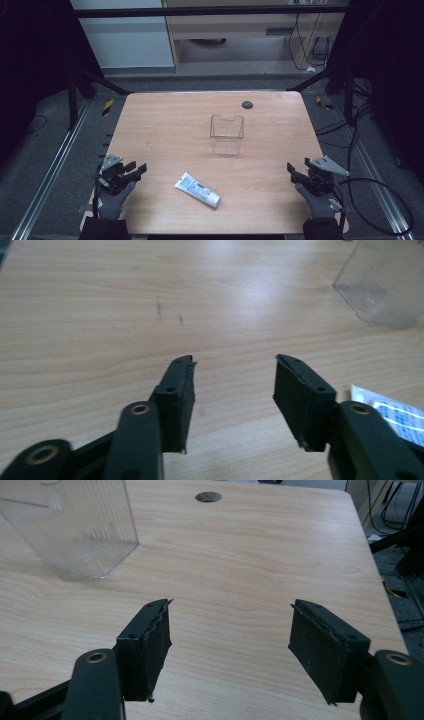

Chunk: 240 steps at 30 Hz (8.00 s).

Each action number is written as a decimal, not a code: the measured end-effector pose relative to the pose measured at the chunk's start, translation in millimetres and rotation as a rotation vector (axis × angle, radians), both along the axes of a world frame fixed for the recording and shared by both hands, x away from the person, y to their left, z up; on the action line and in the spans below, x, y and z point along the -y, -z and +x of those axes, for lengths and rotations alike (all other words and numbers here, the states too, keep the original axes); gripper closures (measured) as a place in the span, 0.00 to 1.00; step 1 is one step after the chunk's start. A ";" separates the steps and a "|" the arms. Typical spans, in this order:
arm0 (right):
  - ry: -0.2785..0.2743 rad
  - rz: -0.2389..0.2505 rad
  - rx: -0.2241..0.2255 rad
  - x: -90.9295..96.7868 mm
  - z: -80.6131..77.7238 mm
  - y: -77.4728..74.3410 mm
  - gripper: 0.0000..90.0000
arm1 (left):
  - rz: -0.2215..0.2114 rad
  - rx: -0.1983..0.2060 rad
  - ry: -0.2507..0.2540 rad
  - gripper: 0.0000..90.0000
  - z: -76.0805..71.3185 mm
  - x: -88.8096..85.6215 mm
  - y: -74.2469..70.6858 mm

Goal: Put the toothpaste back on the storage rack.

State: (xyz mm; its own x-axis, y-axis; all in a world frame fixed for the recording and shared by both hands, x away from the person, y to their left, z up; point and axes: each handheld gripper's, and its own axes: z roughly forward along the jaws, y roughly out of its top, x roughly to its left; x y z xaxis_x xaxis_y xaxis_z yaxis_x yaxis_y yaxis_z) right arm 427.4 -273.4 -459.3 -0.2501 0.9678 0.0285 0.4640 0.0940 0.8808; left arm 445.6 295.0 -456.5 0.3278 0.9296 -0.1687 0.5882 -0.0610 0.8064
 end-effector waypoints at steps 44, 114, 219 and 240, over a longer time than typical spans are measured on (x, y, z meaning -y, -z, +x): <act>-0.102 -0.078 -0.057 -30.8 0.0 11.4 0.33 | 0.130 -0.209 0.393 0.99 -15.5 107.6 20.2; -0.083 -0.108 -0.068 -32.4 5.4 16.5 0.28 | 0.171 -0.160 0.444 0.99 18.1 174.6 21.8; -0.036 -0.107 -0.150 -17.1 8.7 22.9 0.28 | 0.361 -0.339 0.506 0.38 32.0 230.7 14.0; -0.037 -0.110 -0.153 -17.7 8.8 22.9 0.28 | 0.402 -0.356 0.480 0.43 28.5 238.3 18.4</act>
